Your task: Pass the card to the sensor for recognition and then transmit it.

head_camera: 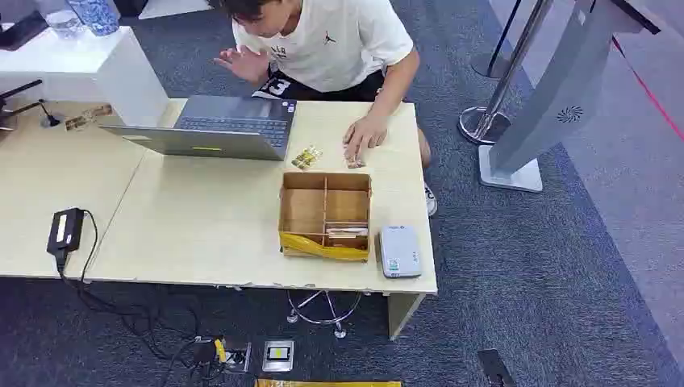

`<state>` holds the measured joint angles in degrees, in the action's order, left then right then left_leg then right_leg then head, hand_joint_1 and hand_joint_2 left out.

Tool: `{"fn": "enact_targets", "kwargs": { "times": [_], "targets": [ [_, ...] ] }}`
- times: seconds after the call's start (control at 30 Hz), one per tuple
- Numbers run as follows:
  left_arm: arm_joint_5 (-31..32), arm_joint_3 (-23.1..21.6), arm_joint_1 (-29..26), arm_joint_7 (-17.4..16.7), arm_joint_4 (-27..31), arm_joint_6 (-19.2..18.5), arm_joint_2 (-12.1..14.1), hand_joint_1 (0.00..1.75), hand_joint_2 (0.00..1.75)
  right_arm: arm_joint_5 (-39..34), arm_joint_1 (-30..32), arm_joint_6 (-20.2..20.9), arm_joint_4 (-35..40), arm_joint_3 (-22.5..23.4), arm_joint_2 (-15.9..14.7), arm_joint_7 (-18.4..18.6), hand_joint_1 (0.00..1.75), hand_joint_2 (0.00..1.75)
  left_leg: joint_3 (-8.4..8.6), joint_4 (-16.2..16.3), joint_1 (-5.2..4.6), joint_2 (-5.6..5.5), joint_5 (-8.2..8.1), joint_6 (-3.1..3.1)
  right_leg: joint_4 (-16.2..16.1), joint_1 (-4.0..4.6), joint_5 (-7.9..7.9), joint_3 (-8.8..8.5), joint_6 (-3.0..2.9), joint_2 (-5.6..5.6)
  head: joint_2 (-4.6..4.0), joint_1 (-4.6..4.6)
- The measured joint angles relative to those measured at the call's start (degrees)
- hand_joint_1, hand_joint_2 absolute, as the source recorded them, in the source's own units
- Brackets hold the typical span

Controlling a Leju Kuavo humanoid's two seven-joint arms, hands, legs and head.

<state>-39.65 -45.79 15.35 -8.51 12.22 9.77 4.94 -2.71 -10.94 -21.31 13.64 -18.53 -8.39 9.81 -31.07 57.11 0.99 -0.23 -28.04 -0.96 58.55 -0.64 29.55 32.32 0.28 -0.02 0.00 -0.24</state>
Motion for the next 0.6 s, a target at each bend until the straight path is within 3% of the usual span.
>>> {"fn": "enact_targets", "kwargs": {
  "times": [0.27,0.6],
  "targets": [
    [0.04,0.15,-1.09,1.27,-0.07,0.57,0.0,0.0,1.75,-0.98,0.42,-3.51,-0.24,0.15,-0.33,-3.32,0.0,1.75,0.0,0.0,0.0,0.0,0.0,0.0,0.0,0.0,0.0,-0.01,0.0,-0.01,0.0,0.0],
    [0.31,0.13,-1.4,1.66,-0.09,0.53,0.0,0.0,1.75,-3.84,0.53,-4.52,-0.37,0.33,-0.46,-4.28,0.0,1.75,0.0,0.0,0.0,0.0,0.0,0.0,0.0,0.0,0.0,0.0,0.0,0.0,0.0,0.0]
  ]
}}
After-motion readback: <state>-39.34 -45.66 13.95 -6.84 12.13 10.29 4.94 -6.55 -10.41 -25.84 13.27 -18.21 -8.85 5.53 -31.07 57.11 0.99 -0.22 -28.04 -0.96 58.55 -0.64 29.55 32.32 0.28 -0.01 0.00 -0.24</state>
